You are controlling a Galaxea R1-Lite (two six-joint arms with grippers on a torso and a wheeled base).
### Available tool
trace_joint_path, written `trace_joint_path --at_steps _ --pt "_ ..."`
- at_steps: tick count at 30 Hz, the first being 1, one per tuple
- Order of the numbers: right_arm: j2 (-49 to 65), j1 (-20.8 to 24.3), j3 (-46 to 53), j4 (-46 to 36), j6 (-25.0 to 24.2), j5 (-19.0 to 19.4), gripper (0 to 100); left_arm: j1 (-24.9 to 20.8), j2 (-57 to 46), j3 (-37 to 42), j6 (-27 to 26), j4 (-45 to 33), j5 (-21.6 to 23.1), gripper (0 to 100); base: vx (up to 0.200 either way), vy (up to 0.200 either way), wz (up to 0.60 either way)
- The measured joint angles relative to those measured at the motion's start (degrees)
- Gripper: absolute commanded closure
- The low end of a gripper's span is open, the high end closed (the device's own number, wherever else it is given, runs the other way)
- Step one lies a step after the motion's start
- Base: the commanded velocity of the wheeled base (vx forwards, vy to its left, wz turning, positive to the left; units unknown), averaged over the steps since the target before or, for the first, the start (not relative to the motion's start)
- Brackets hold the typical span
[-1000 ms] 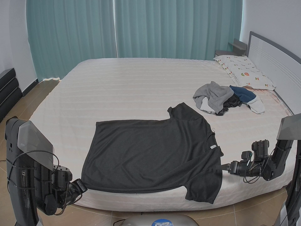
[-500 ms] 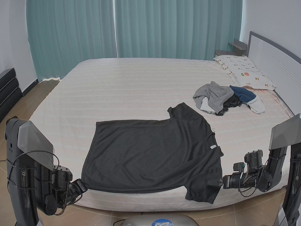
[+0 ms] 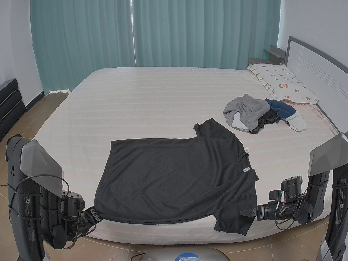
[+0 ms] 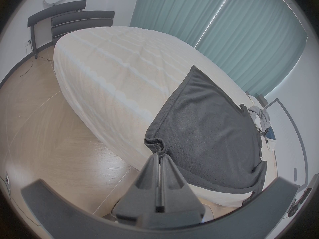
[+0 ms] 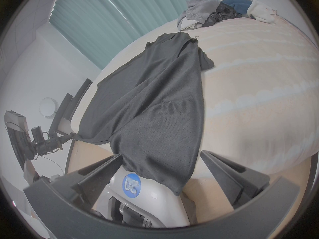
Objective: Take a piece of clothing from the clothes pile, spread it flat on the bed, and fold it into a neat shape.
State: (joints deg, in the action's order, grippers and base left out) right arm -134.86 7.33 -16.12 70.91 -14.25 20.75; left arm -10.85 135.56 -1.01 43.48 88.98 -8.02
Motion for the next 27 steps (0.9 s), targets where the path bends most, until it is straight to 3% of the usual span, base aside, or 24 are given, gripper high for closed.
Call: trace_joint_path --at_steps 5,6,20,27 --pt "-0.9 0.2 0.2 3.1 -0.5 -0.1 0 -0.2 -0.1 0.0 0.0 0.0 0.1 100 0.000 0.000 0.00" --pt "-1.1 0.3 0.3 3.8 -0.5 -0.1 100 -0.2 -0.1 0.0 0.0 0.0 0.2 100 0.000 0.000 0.00" --pt "-2.7 -0.7 6.5 13.6 -0.2 -1.9 100 -0.2 -0.3 0.0 -0.2 0.0 1.4 100 0.000 0.000 0.00" --pt "-2.2 -1.9 7.6 14.0 0.2 -2.1 100 0.0 -0.9 0.0 -0.3 0.0 1.4 100 0.000 0.000 0.00"
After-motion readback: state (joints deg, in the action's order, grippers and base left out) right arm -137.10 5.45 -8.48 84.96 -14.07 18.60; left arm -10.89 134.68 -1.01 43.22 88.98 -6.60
